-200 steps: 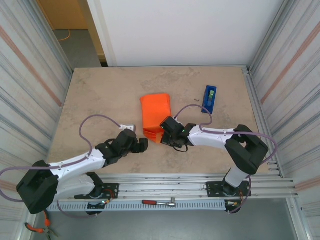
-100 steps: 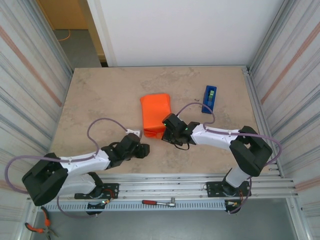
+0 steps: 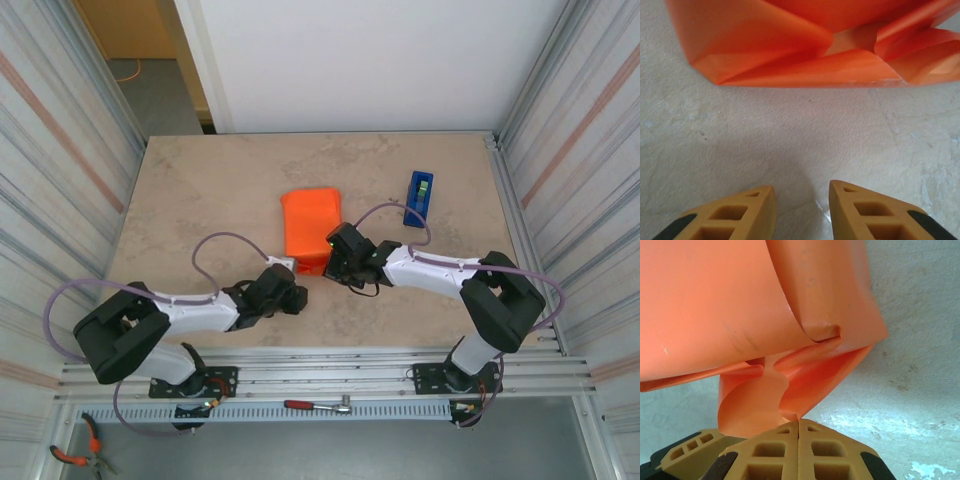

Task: Wrap the gift box in paper
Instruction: Fifth fold the wrapping paper around the gift box.

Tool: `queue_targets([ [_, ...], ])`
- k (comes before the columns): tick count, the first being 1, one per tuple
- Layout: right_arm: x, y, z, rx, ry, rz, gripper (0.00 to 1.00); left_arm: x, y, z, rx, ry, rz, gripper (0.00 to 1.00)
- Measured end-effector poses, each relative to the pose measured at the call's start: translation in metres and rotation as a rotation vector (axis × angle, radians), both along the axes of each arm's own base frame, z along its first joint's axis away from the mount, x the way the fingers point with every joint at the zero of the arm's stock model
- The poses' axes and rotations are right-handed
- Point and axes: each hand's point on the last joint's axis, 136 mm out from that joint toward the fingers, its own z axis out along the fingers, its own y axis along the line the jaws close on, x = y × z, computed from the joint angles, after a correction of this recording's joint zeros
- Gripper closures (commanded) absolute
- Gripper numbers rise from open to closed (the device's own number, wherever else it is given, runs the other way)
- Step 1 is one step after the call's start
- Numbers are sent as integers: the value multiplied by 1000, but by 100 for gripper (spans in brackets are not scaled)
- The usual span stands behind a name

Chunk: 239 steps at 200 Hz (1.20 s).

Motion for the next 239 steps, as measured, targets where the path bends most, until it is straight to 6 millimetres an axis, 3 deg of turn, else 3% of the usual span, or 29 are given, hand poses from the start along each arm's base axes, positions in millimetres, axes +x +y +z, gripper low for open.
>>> queue_targets([
  [66,0,5,3,31,6,14,100,32,-33,6,-32,-49,16,69],
  [96,2,6,8,55,-13,18,68,42,-39,9,-46,-57,33,70],
  [117,-1,-5,15,69,-51,19,63,54,-41,13,-59,-71,55,70],
  [143,-6,-25,15,77,-80,-1,74,64,-42,22,-74,-96,77,70],
  [169,-8,-40,-6,47,-78,-9,100,65,-41,22,-73,-98,87,70],
  [196,-9,-37,-26,45,-69,19,100,65,-41,23,-75,-97,90,70],
  [239,-3,-6,-39,101,-96,75,100,67,-40,32,-79,-104,95,69],
])
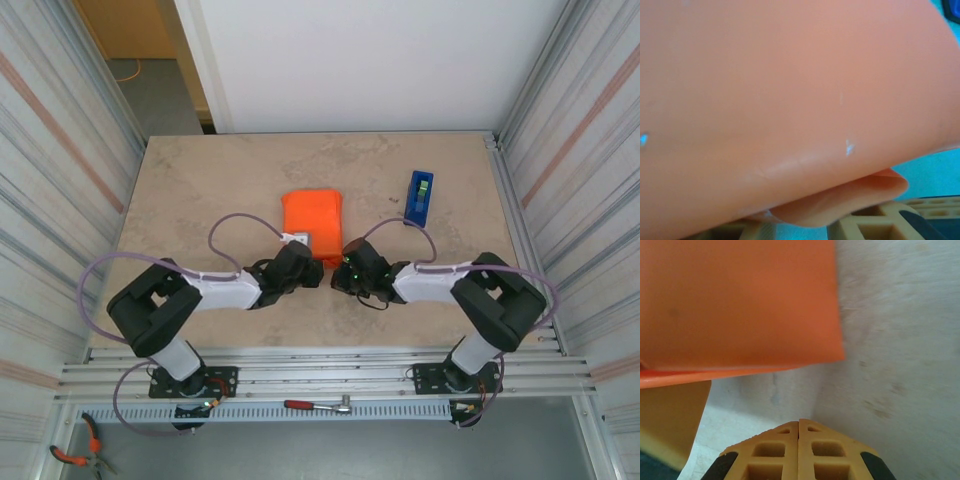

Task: Wrap the gift box in paper
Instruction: Fifth fold the wrapping paper around the gift box.

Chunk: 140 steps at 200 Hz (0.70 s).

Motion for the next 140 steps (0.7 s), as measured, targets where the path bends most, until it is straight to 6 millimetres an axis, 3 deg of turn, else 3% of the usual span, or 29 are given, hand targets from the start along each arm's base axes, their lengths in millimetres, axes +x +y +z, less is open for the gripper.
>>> queue_targets([
  [56,25,25,-3,64,-39,4,100,0,9,21,5,-7,1,64],
  [113,44,22,3,104,-45,-21,100,10,37,75,-7,-76,-40,31],
  [140,45,21,3,112,-37,-19,100,19,46,87,43,-88,-93,24],
])
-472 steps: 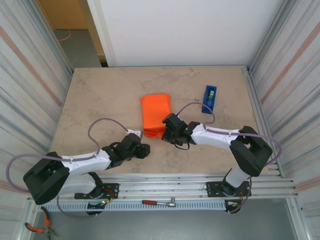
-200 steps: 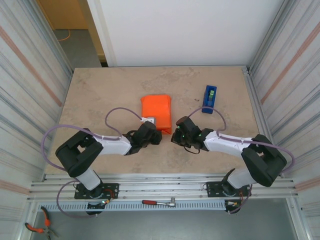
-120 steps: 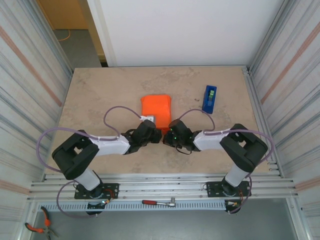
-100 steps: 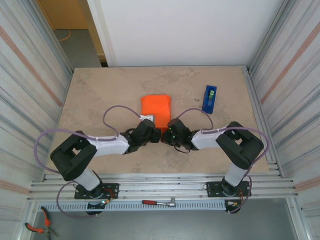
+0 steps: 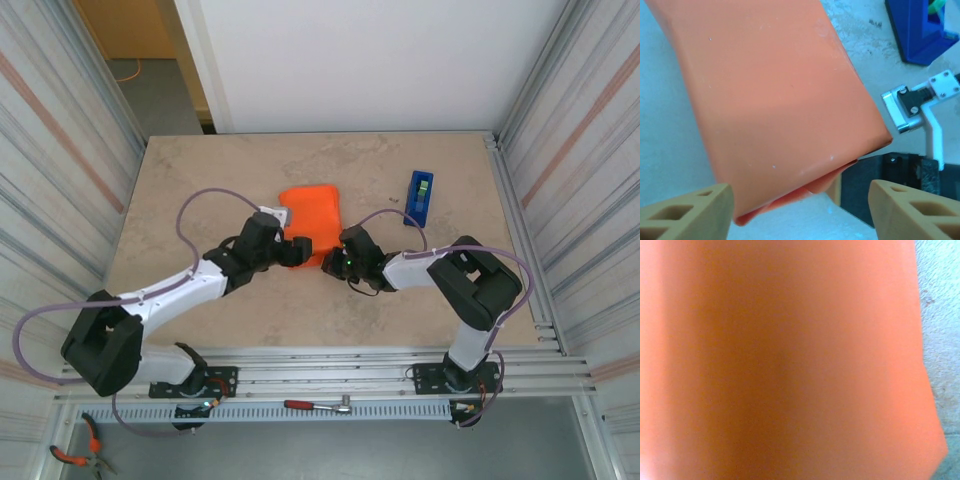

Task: Wrap the gift box in paper
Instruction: Fifth fold the wrapping paper around the gift box.

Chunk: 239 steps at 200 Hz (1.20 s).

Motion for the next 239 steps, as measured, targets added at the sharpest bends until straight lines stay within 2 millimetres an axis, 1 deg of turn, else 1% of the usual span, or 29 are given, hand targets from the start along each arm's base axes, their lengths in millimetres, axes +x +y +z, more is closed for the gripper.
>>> queue_targets([
  [24,0,0,0,3,1,5,100,3,-5,7,76,-25,-91,19],
  [39,1,0,1,8,4,10,100,5,-7,7,127,-43,-143,18],
  [83,10,0,7,25,-5,4,100,8,-6,-4,284,-145,-281,15],
  [107,9,1,8,31,-1,11,100,7,-5,-13,366,-203,-355,15],
  [156,10,0,8,37,3,11,100,1,-25,-32,538,-317,-532,14],
  [170,10,0,8,37,3,11,100,3,-28,-35,572,-343,-554,14],
  [207,12,-1,9,39,6,9,100,15,-26,-40,650,-394,-553,14],
  [239,14,-1,11,38,6,7,100,20,-24,-48,694,-402,-554,14],
])
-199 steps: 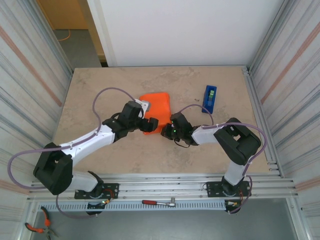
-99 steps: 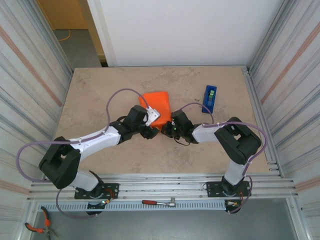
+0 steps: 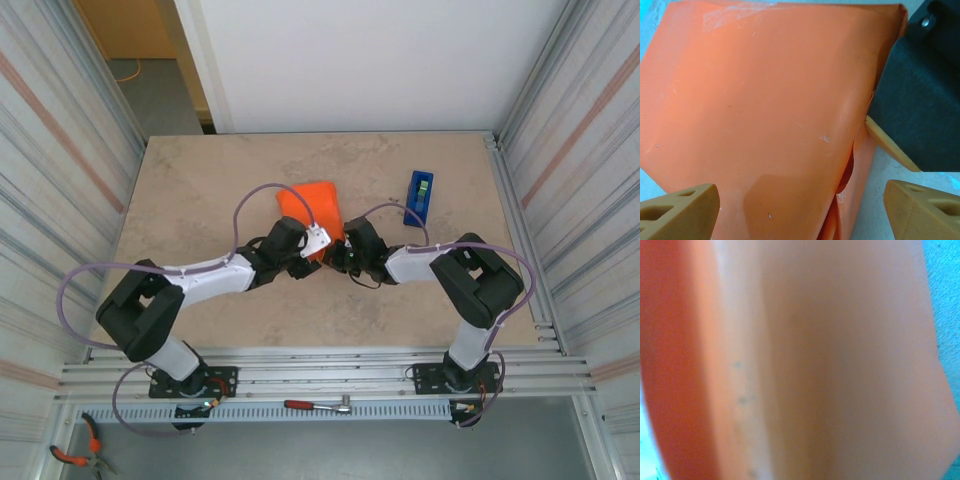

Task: Wrap the gift box in paper
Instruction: Fifth fold the wrapping paper around the gift box, then tear off the tape with the cutter.

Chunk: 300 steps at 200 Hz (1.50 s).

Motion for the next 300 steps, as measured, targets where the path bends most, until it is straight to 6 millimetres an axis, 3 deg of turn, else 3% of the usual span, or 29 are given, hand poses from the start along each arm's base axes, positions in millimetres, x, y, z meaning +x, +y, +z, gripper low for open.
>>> queue_targets([
  [33,0,-1,0,-3,4,-1,100,4,5,-15,59,4,16,17],
  [88,2,-3,-1,-4,5,-8,100,17,3,-11,88,-10,47,36],
  [137,3,-16,16,14,-5,-27,100,18,3,-11,95,-3,51,37],
  [162,9,-52,37,10,-28,-88,97,17,3,-11,93,-1,54,37],
  [189,28,-112,73,-5,-88,-200,60,18,3,-11,91,-1,55,37],
  [213,49,-182,99,-13,-126,-346,44,17,3,-11,91,-1,55,37],
  [228,64,-225,111,-5,-126,-428,41,17,3,-11,91,-1,56,37],
  [246,80,-259,120,28,-109,-477,41,17,3,-10,90,-1,56,37],
  [271,102,-282,112,96,-55,-480,45,17,3,-10,87,1,59,37],
  [300,108,-292,78,149,49,-472,53,17,4,-10,81,4,65,37],
])
